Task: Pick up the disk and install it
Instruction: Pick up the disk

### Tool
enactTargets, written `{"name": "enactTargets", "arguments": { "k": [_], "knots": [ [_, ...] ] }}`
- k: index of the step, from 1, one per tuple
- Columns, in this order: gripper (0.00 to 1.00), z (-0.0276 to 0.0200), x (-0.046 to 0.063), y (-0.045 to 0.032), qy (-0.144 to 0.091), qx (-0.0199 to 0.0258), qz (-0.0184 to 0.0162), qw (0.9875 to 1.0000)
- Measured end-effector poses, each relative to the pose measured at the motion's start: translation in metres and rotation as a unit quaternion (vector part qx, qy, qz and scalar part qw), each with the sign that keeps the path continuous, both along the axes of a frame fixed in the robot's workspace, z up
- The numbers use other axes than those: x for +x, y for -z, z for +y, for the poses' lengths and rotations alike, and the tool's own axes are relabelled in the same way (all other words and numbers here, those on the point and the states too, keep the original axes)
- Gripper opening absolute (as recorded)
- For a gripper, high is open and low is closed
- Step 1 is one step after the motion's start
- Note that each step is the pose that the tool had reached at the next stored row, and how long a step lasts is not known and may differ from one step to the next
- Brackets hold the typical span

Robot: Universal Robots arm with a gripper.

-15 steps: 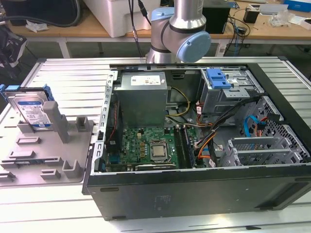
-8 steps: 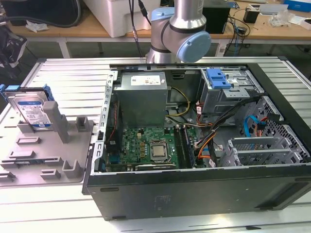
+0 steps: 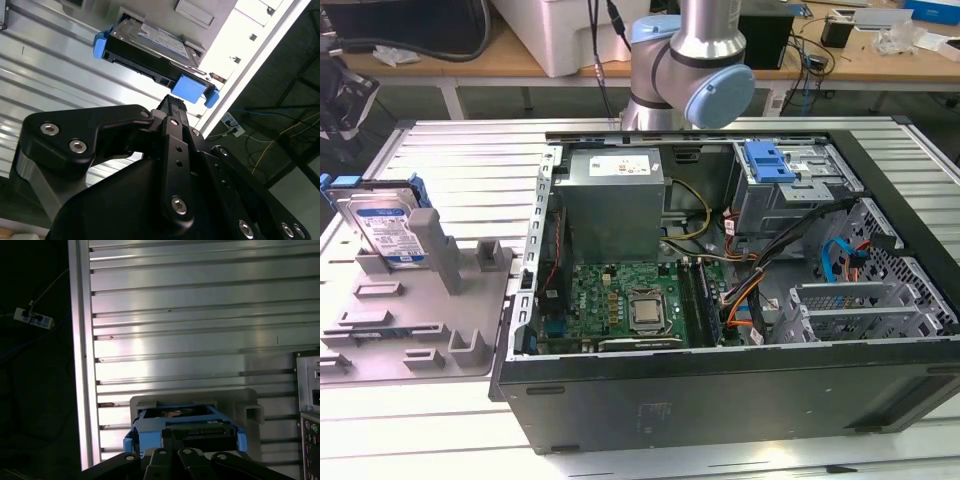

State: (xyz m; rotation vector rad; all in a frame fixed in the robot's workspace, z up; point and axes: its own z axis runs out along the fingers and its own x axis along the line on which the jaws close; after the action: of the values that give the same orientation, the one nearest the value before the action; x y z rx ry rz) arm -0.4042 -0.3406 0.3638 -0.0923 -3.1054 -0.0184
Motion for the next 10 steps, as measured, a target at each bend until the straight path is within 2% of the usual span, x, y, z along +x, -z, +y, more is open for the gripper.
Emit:
{"name": "enactTargets", "arguments": {
  "k": [1, 4, 7, 10],
  "knots": [
    [0.11, -0.0001, 0.0002, 0.0001, -0.004, 0.0, 0.0029, 1.0],
    [0.11, -0.0004, 0.0003, 0.0, -0.013, 0.0, 0.0061, 0.9999],
    [0.11, -0.0005, 0.0003, 0.0, -0.026, -0.0001, 0.0081, 0.9996],
    [0.11, -0.0006, 0.0003, 0.0, -0.05, -0.0003, 0.0088, 0.9987]
  ]
}}
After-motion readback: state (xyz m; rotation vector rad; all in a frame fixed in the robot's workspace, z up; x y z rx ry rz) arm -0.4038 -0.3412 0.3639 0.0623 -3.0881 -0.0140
